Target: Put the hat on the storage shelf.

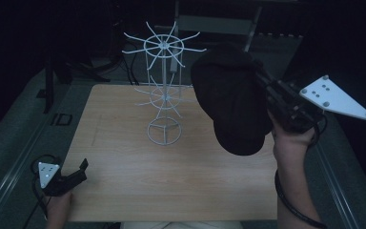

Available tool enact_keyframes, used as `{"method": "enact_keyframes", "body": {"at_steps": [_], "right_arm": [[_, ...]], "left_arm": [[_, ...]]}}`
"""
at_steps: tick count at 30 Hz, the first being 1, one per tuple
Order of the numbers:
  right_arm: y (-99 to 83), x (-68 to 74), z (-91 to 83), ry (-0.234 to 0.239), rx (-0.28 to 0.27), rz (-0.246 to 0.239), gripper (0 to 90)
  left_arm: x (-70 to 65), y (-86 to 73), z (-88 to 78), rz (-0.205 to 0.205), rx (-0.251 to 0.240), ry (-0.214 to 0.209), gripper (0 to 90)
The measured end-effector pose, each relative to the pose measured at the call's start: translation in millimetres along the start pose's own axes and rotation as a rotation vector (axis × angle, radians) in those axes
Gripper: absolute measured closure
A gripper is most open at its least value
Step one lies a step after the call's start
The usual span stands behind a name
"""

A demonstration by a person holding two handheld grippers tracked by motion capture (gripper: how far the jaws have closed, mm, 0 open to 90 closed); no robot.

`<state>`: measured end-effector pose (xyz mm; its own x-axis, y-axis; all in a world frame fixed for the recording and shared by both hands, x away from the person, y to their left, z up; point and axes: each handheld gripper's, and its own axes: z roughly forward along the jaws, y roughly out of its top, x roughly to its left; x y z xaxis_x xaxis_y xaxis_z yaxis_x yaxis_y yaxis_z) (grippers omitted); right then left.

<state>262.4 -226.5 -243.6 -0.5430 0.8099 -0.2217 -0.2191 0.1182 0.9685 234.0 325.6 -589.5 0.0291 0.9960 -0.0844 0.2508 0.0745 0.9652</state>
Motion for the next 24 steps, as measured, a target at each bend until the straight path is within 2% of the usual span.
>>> {"method": "enact_keyframes", "body": {"at_steps": [4, 9, 12, 15, 16, 18, 24], "right_arm": [[16.8, 6.6, 12.4, 0.024, -0.027, -0.017, 84.4], [19.5, 15.4, 34.5, 0.042, -0.006, -0.052, 84.4], [14.2, 19.3, 48.6, 0.044, 0.030, -0.081, 84.3], [4.6, 21.8, 56.9, 0.055, 0.068, -0.077, 84.3], [4.6, 21.8, 56.9, 0.055, 0.068, -0.077, 84.3], [-7.8, 24.0, 59.8, 0.077, 0.079, -0.056, 84.3], [-26.0, 32.1, 61.1, 0.116, 0.100, -0.043, 84.1]], "left_arm": [[0.1, 0.0, -0.1, -0.003, 0.000, -0.001, 4.9], [0.2, -0.1, -0.3, -0.003, -0.002, -0.001, 4.9], [0.2, -0.2, -0.6, -0.002, -0.003, -0.003, 4.9], [0.5, -0.1, -0.5, -0.005, -0.001, -0.004, 4.9], [0.5, -0.1, -0.5, -0.005, -0.001, -0.004, 4.9], [0.4, -0.1, -0.5, -0.004, -0.001, -0.003, 4.9], [0.3, -0.1, -0.5, -0.003, 0.000, -0.003, 4.9]]}}
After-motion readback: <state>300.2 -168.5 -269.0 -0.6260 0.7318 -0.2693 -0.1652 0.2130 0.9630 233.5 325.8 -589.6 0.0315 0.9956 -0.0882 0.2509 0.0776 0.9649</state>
